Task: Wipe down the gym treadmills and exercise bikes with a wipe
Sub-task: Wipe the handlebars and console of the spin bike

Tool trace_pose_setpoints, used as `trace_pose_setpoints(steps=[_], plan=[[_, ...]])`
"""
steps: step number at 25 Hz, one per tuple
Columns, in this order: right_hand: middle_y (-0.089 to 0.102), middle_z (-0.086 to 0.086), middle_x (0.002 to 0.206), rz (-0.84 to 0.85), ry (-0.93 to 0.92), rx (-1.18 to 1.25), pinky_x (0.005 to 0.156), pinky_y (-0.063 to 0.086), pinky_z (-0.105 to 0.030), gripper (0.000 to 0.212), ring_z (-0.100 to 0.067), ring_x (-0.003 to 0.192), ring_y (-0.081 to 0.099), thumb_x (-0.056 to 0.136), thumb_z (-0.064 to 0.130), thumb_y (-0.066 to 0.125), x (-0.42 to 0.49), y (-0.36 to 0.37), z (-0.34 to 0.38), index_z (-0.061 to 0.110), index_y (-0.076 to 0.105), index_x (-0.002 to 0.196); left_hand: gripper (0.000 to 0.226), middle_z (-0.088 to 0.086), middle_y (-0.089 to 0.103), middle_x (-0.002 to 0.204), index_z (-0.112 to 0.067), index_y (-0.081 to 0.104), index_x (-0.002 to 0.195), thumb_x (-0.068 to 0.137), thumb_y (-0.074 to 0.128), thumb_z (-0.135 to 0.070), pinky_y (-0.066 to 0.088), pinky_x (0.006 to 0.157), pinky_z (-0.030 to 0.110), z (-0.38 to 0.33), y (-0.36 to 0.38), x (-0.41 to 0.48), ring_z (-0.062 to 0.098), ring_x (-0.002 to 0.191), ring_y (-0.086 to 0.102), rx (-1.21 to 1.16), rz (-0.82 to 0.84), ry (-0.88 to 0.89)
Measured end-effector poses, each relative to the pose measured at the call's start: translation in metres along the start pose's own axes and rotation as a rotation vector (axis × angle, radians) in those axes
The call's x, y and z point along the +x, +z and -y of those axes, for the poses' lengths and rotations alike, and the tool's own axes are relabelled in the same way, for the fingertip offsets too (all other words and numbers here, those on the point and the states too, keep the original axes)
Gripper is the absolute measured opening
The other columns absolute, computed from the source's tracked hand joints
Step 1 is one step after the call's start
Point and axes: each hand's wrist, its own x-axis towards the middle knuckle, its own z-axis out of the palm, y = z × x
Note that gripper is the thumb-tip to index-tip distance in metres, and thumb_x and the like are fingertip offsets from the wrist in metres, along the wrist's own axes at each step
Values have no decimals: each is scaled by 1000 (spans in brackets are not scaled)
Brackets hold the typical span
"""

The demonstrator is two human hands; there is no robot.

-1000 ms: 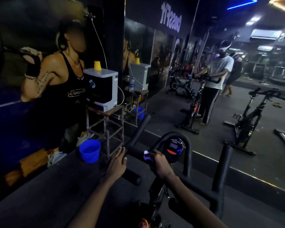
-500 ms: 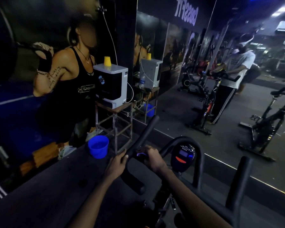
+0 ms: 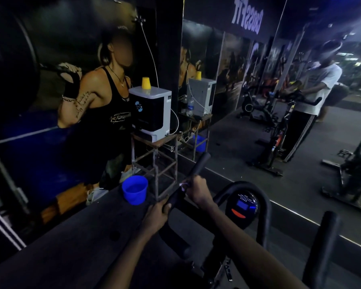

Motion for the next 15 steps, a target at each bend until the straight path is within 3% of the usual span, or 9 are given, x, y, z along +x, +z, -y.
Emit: trace_pose_setpoints(steps=[3,7,9,15], plan=[[67,-10,85,-58,-50,-57,67,36,-17,4,-20,79,62,80,7,68,11,-10,-5,7,73,80,46,10,53,143,-24,40,149,104,42,-31,40,100,32,-9,5,8,32,132,48,14,9,-45],[61,-20,92,80,-225,-175,76,49,-37,12,-33,85,61,89,6,61,-1,-1,-7,0,63,78,47,12,49,146,-23,35,151,105,38,-32,39,100,32,-18,11,13,32,133,46,-33,21,-53],[59,-16,103,149,-230,-220,81,49,-36,12,-32,94,62,90,9,58,3,0,-11,0,65,93,48,8,48,148,-25,35,152,105,39,-36,37,103,32,-20,11,12,29,136,44,-55,32,-39],[53,-20,116,114,-223,-365,85,46,-39,14,-36,104,54,87,-1,52,28,-5,-6,-5,62,96,47,-4,46,149,-36,38,148,102,44,-41,34,109,27,-18,7,8,17,139,41,-120,5,-13]])
